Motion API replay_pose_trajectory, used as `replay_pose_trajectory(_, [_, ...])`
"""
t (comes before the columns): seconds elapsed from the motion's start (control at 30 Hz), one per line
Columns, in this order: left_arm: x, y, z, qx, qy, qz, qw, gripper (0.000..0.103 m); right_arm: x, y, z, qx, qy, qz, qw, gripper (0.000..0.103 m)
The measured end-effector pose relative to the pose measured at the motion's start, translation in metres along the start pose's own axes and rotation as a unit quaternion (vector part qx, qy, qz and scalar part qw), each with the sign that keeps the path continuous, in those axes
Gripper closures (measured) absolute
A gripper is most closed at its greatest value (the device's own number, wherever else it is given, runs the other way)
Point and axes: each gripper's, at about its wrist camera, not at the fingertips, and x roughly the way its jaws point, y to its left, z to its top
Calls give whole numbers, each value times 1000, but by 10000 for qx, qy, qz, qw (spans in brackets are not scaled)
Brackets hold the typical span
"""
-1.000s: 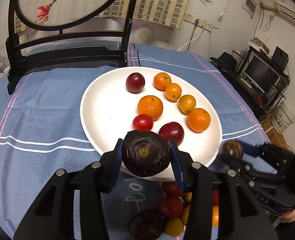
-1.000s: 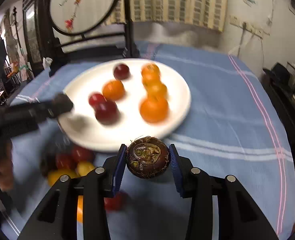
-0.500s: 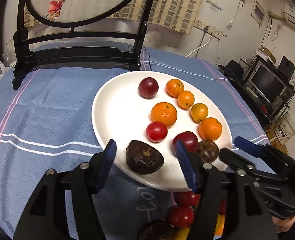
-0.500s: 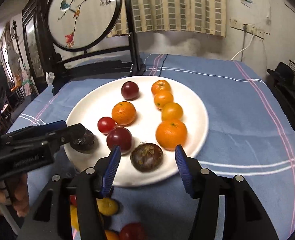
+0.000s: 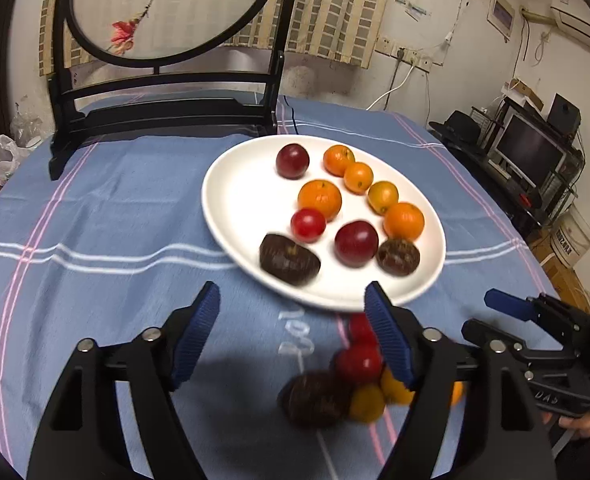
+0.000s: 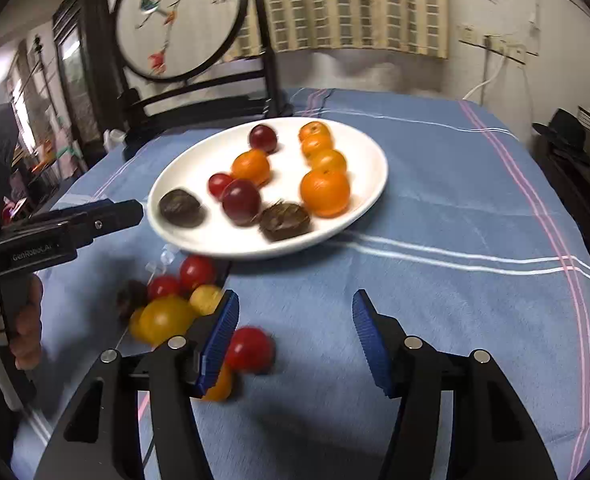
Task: Organize fruits
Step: 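Move both tools back toward the remaining fruits, then grasp a dark brown dried fruit with the left tool while the right tool grasps an orange tomato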
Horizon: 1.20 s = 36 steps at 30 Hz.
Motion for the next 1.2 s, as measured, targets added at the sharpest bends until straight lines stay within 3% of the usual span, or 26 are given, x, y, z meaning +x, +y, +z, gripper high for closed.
replay_pose_trajectory(0.13, [-13, 3, -16, 36, -28, 39, 10000, 19, -7, 12, -10, -271, 100, 178, 9994, 43])
replay_pose_trajectory(0.4, [-16, 9, -34, 133, 152, 109, 9997, 14, -10, 40, -32, -775, 452, 438, 9950, 43])
replay_pose_trajectory(0.57, [-19, 21, -33, -122, 198, 82, 9997, 13, 6, 55, -39, -930, 750, 432, 9919, 49])
replay_pose_trajectory(0.7, [-18, 32, -31, -376, 256, 48, 9990, 13, 14, 58, -33, -831, 717, 329, 9934, 50])
replay_pose_trajectory(0.8, [-16, 33, -31, -407, 322, 65, 9986, 13, 18, 60, -29, -835, 664, 109, 9942, 66])
replay_pose_trajectory(0.83, [-15, 32, -31, -390, 345, 77, 9986, 13, 19, 59, -29, -789, 659, 117, 9946, 66])
replay_pose_trajectory(1.0, [-13, 26, -34, -135, 432, 89, 9989, 13, 13, 51, -31, -635, 618, 247, 9958, 66])
replay_pose_trajectory(1.2, [-6, 8, -44, 630, 731, -3, 9953, 12, 5, 42, -30, -499, 513, 357, 9968, 66])
